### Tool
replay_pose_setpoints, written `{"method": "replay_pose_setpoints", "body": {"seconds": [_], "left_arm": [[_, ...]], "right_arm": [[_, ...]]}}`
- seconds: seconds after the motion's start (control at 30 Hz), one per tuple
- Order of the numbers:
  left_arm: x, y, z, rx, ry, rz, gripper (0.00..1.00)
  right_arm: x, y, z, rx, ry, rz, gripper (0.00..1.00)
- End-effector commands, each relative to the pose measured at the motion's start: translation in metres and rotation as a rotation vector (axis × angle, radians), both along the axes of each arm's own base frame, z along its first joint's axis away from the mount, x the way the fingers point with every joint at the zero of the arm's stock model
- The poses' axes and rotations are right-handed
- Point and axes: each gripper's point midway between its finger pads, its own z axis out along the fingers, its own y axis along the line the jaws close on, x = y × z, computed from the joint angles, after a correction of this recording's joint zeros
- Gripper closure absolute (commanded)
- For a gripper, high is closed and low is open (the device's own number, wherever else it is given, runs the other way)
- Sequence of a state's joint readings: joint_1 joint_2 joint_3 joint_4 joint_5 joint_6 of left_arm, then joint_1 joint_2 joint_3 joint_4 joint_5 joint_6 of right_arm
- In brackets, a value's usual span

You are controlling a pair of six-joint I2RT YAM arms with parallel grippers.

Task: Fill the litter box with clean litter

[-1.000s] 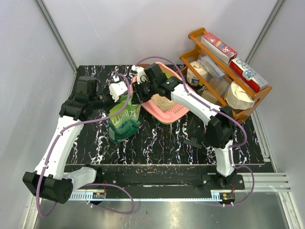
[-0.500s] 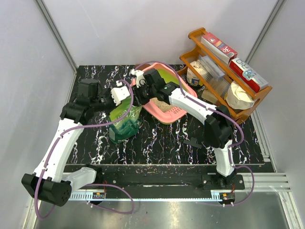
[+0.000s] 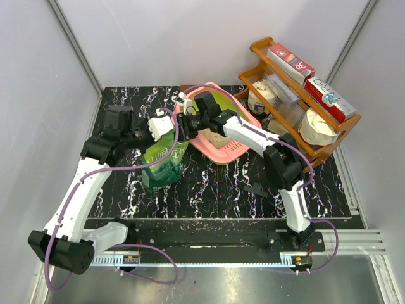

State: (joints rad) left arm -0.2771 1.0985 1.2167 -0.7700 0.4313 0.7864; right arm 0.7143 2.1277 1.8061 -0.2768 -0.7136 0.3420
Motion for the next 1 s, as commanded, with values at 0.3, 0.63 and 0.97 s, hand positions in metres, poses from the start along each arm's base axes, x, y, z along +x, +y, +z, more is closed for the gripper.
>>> {"method": "replay_pose_setpoints", "body": {"seconds": [0.3, 0.63, 0.97], "left_arm": [[0.012, 0.003, 0.027, 0.01, -0.136, 0.017, 1.0], [0.019, 0.008, 0.038, 0.024, -0.174, 0.048, 1.0], [0.023, 0.016, 0.048, 0.041, -0.222, 0.089, 0.98]], "right_arm": [[0.037, -0.03, 0.077, 0.344, 0.255, 0.013, 1.0], [0.06, -0.057, 0.093, 0.426, 0.371, -0.016, 1.0], [0.081, -0.098, 0.099, 0.426, 0.469, -0.117, 1.0]]}}
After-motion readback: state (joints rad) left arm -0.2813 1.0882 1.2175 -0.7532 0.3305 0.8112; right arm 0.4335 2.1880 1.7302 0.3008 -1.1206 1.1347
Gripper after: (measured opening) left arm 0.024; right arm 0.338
